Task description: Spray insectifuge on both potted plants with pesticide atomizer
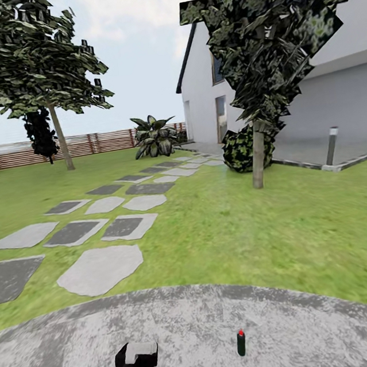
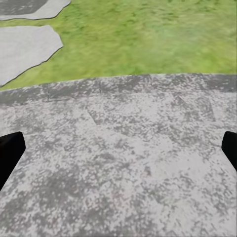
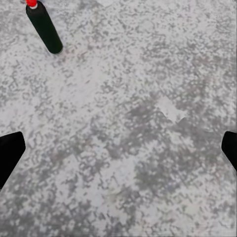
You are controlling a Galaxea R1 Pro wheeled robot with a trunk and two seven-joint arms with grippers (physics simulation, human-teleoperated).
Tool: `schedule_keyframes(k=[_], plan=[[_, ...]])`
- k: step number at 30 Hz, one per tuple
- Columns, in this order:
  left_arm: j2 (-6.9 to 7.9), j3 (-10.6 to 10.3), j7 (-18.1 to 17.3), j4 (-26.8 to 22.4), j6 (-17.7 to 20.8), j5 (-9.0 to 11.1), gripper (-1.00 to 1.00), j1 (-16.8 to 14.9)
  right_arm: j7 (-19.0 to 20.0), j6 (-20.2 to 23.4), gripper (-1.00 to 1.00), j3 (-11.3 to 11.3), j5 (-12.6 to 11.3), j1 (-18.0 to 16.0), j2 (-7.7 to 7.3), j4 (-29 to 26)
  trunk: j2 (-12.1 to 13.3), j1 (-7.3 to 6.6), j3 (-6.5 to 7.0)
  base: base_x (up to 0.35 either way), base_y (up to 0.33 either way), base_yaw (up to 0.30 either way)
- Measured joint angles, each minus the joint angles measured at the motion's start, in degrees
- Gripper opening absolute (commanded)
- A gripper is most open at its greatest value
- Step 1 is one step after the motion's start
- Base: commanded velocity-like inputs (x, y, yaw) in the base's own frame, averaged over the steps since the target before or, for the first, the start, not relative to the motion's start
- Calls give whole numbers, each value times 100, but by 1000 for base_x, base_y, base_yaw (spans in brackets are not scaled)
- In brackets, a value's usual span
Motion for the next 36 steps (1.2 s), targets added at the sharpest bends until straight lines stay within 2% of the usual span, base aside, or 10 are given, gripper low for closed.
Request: schedule_keyframes(k=[8,36], plan=[[0,-1,0,1,-1,0,100,-1,0,0,100,-5,0,0,0,1,0,2,0,89,-301,210],[-1,-1,0,2,-1,0,100,-1,0,0,100,-8,0,0,0,2,0,2,-1,1,-322,10]])
